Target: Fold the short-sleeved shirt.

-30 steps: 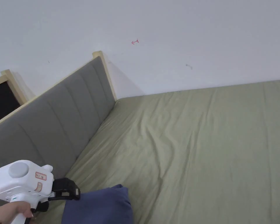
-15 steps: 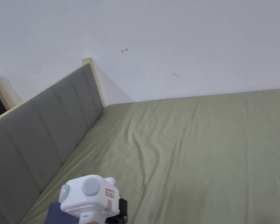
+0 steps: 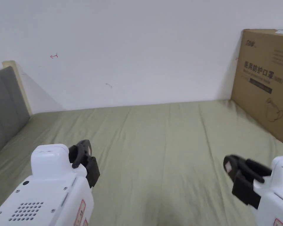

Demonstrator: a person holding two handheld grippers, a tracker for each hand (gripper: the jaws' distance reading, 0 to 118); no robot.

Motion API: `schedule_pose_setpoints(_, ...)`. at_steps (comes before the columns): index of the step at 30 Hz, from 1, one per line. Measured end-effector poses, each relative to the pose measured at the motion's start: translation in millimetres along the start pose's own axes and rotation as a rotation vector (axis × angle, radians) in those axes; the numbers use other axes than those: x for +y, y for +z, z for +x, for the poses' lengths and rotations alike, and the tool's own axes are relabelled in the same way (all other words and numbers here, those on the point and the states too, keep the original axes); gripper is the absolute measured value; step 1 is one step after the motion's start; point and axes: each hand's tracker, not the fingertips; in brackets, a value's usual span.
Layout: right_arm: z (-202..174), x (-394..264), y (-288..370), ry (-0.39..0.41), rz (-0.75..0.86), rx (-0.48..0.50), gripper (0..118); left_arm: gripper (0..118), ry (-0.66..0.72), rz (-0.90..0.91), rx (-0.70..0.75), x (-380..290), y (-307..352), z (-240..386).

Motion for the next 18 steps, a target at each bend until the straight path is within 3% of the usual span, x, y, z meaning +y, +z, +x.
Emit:
schedule_pose_setpoints(3, -5, 18, 0, 0.032, 0.092, -0.047, 7, 1, -0.061, 0.021, 0.029, 6, 11, 16)
schedule_pose_setpoints(9, -5, 22, -7, -0.012, 0.08, -0.081, 7, 1, -0.041, 0.031, 0.032, 2, 26, 27)
schedule_pose_setpoints(10, -6, 20, -8, -0.007, 0.07, -0.103, 7, 11, -0.041, 0.032, 0.032, 3, 27, 28)
schedule_pose_setpoints(11, -7, 18, -8, 0.007, 0.063, -0.133, 8, 32, -0.035, 0.032, 0.027, 3, 28, 28)
schedule_pose_setpoints(12, -6, 17, -7, 0.017, 0.057, -0.148, 20, 61, -0.034, 0.032, 0.023, 4, 28, 29)
schedule_pose_setpoints(13, -5, 15, -6, 0.022, 0.05, -0.14, 49, 101, -0.038, 0.028, 0.018, 4, 28, 30)
schedule_pose_setpoints(14, -5, 15, -6, 0.03, 0.039, -0.142, 73, 116, -0.044, 0.026, 0.015, 4, 28, 31)
schedule_pose_setpoints(16, -5, 12, -6, 0.045, 0.024, -0.156, 107, 118, -0.058, 0.06, -0.008, 1, 32, 31)
schedule_pose_setpoints(18, -5, 11, -2, 0.047, 0.034, -0.163, 113, 118, -0.052, 0.037, -0.057, 1, 29, 33)
